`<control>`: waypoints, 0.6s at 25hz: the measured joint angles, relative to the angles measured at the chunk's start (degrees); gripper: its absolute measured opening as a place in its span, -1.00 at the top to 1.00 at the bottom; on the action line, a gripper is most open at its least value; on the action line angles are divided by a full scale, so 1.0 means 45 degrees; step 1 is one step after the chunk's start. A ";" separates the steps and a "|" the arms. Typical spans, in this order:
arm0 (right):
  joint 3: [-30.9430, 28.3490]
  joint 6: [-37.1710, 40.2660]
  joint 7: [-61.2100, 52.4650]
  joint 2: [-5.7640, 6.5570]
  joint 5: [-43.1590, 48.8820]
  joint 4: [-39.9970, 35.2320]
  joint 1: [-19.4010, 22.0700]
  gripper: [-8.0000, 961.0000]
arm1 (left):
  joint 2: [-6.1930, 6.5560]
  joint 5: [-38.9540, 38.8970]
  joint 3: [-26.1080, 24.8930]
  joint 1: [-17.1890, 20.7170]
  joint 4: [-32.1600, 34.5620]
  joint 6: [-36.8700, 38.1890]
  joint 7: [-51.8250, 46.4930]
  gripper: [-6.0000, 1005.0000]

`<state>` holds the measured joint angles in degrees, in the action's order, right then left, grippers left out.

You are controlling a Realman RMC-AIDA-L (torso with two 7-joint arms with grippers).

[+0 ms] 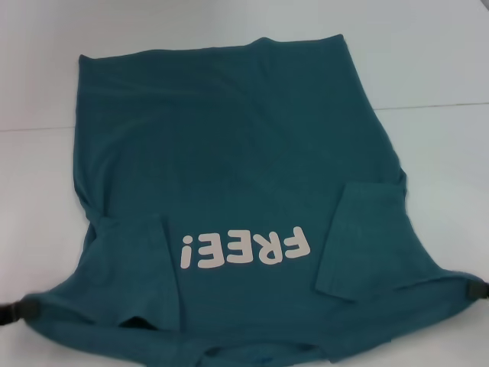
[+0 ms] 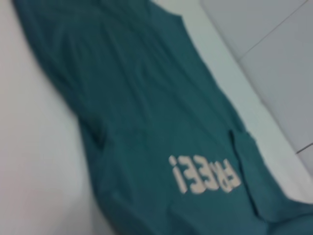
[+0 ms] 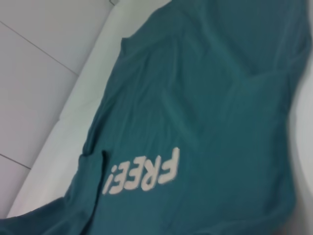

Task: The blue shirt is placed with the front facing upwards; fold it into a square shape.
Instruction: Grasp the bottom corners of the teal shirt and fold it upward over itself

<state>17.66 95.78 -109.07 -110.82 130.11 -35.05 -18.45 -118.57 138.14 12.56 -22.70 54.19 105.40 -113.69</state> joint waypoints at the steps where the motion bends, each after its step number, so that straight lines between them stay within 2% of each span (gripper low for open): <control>1: -0.0002 -0.0039 0.0000 -0.0030 -0.0021 0.0013 -0.0114 0.86 | 0.0041 -0.0082 0.0010 -0.0164 -0.0208 -0.0063 0.0013 0.99; 9: 0.0008 -0.0761 -0.0006 -0.0442 -0.0100 0.0024 -0.1198 0.86 | 0.0286 -0.0166 0.0030 -0.1912 -0.1939 -0.1286 0.0115 0.99; 15: 0.0076 -0.1705 -0.0091 -0.0551 -0.0237 0.0038 -0.2087 0.86 | 0.0584 -0.0418 0.0091 -0.3293 -0.2803 -0.2224 0.0064 0.99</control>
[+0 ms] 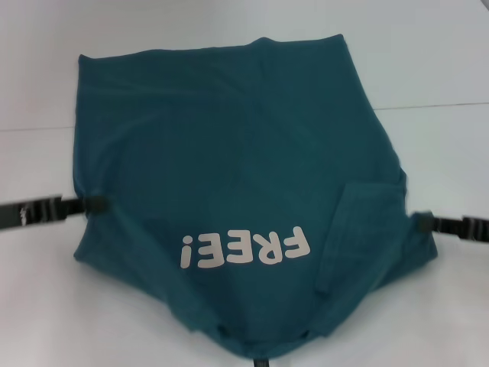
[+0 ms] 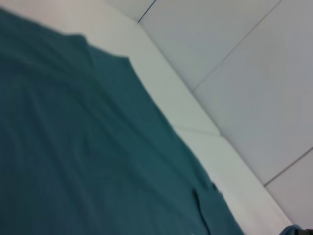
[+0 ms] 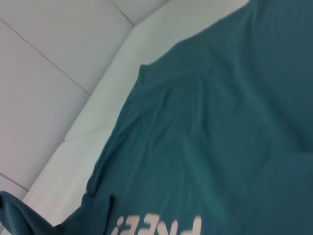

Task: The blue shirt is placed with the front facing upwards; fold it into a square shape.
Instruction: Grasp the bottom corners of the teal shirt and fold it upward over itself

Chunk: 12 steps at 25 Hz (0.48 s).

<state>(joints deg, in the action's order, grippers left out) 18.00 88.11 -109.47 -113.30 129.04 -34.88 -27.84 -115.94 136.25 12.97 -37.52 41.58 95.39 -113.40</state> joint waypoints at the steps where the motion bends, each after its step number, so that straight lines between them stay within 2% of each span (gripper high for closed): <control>1: 0.0012 -0.0165 -0.0004 -0.0010 -0.0019 0.0014 -0.0182 0.86 | 0.0000 0.0000 0.0000 0.0000 0.0000 0.0000 0.0000 0.99; 3: -0.0017 -0.0581 -0.0016 -0.0027 -0.0067 0.0118 -0.0609 0.85 | 0.0139 -0.0262 0.0004 -0.0632 -0.0296 -0.0597 -0.0066 0.99; 8: 0.0080 -0.1985 -0.0026 -0.0107 -0.0367 0.0521 -0.1570 0.85 | 0.0300 -0.0953 0.0007 -0.1251 -0.0579 -0.1853 -0.0103 0.99; 12: 0.0097 -0.3461 0.0000 -0.0281 -0.0375 0.0659 -0.2423 0.85 | 0.0427 -0.1334 0.0024 -0.1659 -0.0921 -0.3317 -0.0219 0.99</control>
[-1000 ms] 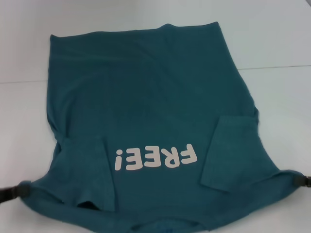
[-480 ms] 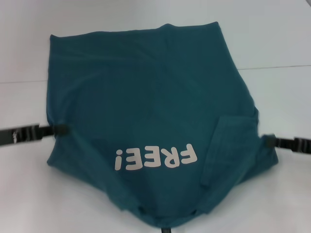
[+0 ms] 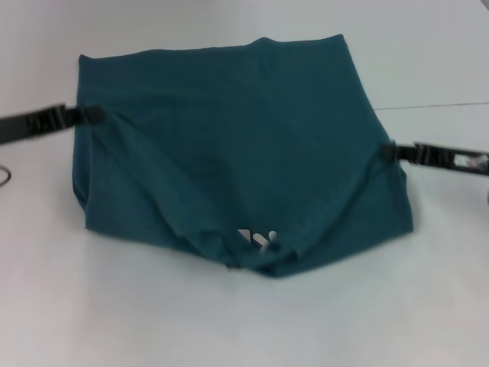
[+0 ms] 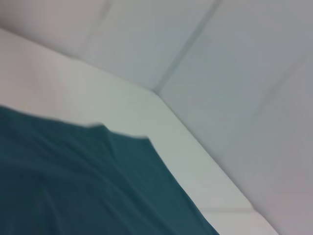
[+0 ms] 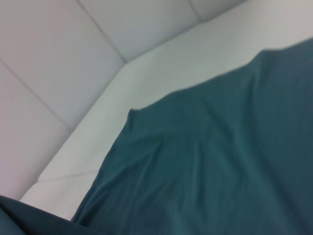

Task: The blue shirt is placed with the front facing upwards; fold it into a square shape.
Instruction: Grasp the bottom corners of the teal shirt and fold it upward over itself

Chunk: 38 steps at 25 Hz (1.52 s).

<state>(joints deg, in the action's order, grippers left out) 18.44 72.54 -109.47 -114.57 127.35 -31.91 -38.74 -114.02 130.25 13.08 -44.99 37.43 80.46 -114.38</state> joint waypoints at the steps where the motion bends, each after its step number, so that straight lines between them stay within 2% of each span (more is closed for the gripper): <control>1: 0.0001 -0.0357 0.0004 -0.0046 -0.0004 0.0009 -0.0196 0.85 | 0.0006 -0.0097 0.0016 -0.0098 -0.0092 -0.0388 0.0001 0.99; 5: 0.0044 -0.1812 0.0079 -0.0168 -0.0018 0.0226 -0.0938 0.85 | 0.0026 -0.0432 0.0281 -0.0428 -0.0527 -0.1784 0.0166 0.99; 11: 0.0365 -0.3531 0.0065 -0.0172 -0.0022 0.0547 -0.1812 0.84 | 0.0024 -0.1133 0.0775 -0.0860 -0.0810 -0.3167 0.0258 0.99; 20: 0.0392 -0.4069 -0.0050 0.0228 -0.0595 0.0664 -0.2234 0.84 | 0.0019 -0.1603 0.0822 -0.1377 -0.0925 -0.4198 0.0253 0.99; 25: 0.0581 -0.4662 0.0074 0.0260 -0.0831 0.0940 -0.2242 0.83 | -0.0077 -0.2019 0.0824 -0.1315 -0.1450 -0.5024 0.0724 0.99; 30: 0.0671 -0.5348 0.0753 0.0082 -0.1268 0.1408 -0.2268 0.83 | -0.0214 -0.2401 0.0820 -0.1252 -0.2228 -0.5977 0.1605 0.99; 38: 0.0690 -0.6641 0.2624 -0.0163 -0.2617 0.2333 -0.2454 0.82 | -0.0646 -0.3606 0.0757 -0.0998 -0.2717 -0.6652 0.2946 0.99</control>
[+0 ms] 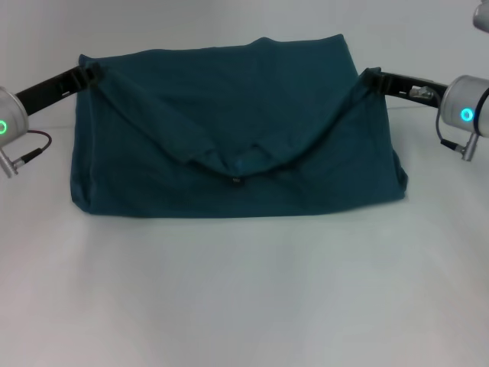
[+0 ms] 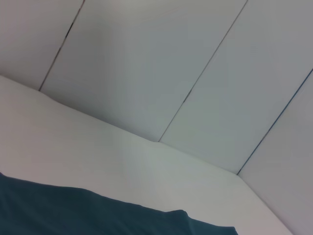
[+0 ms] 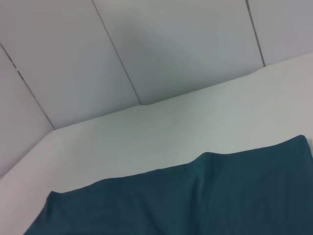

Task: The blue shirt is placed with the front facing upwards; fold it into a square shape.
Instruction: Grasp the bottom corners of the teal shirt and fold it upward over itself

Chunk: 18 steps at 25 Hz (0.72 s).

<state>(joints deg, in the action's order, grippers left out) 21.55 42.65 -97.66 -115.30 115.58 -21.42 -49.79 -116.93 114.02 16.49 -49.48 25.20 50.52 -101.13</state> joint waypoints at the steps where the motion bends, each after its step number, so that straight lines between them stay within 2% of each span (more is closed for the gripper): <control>1: 0.0000 -0.0132 0.0166 -0.0041 -0.0098 0.0070 -0.0017 0.82 | -0.0033 -0.0134 -0.0003 0.0032 -0.0076 -0.0038 0.0107 0.99; 11: -0.0004 -0.1138 0.1063 -0.0340 -0.0534 0.0522 -0.0107 0.82 | -0.0342 -0.0755 -0.0047 0.0193 -0.0571 -0.0257 0.0916 0.99; 18: -0.0030 -0.1293 0.1170 -0.0405 -0.0546 0.0610 -0.0067 0.81 | -0.0382 -0.0771 -0.0022 0.0222 -0.0582 -0.0273 0.0971 0.99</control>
<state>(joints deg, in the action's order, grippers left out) 21.41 36.83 -92.40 -117.12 113.12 -18.67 -50.09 -118.64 110.56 16.39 -48.47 22.58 49.29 -96.76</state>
